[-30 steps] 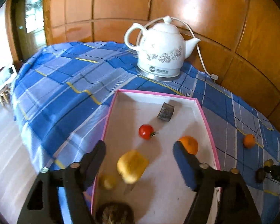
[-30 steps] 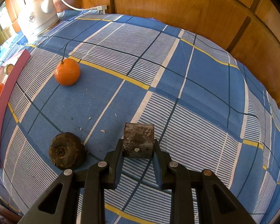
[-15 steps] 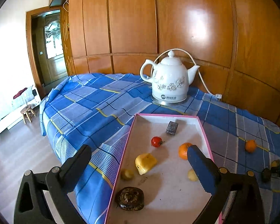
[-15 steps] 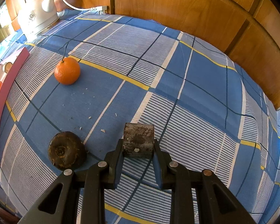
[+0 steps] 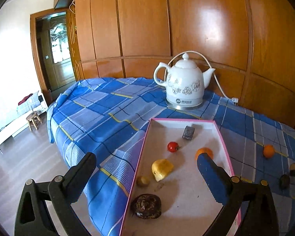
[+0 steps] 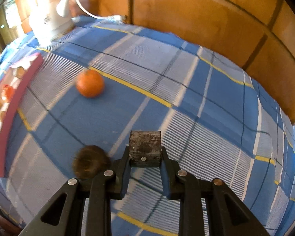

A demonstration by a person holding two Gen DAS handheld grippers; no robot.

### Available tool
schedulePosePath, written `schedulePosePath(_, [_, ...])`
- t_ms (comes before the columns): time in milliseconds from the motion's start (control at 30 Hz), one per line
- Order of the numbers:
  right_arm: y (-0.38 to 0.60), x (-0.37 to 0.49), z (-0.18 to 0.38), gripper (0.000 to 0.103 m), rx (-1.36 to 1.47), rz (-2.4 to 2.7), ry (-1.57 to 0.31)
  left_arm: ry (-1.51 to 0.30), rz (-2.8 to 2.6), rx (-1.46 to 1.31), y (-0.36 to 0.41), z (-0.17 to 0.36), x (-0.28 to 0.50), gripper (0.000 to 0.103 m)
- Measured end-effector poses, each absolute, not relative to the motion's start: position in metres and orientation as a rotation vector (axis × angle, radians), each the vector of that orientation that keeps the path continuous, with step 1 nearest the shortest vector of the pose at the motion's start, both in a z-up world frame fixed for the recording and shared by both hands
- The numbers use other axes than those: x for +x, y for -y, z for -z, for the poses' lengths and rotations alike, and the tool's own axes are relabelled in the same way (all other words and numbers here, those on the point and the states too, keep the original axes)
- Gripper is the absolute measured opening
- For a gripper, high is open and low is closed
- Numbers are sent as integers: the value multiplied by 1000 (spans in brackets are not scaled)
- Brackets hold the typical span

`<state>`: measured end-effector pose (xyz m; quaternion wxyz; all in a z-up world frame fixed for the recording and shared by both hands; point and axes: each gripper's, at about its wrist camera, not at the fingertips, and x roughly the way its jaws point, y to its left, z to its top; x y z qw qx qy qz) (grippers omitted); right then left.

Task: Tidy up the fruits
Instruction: 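Carry the log piece with the right tool into the tray and release it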

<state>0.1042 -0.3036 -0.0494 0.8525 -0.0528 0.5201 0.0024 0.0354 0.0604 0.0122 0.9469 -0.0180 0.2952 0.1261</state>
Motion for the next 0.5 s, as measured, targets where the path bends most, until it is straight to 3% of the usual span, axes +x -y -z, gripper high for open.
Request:
schedulePosePath(267, [205, 93, 11, 27, -140, -287, -1020, -649, -217, -128, -81, -3, 35, 103])
schedulePosePath(500, [101, 100, 8, 27, -110, -551, -1017, -650, -249, -153, -103, 1, 30, 103])
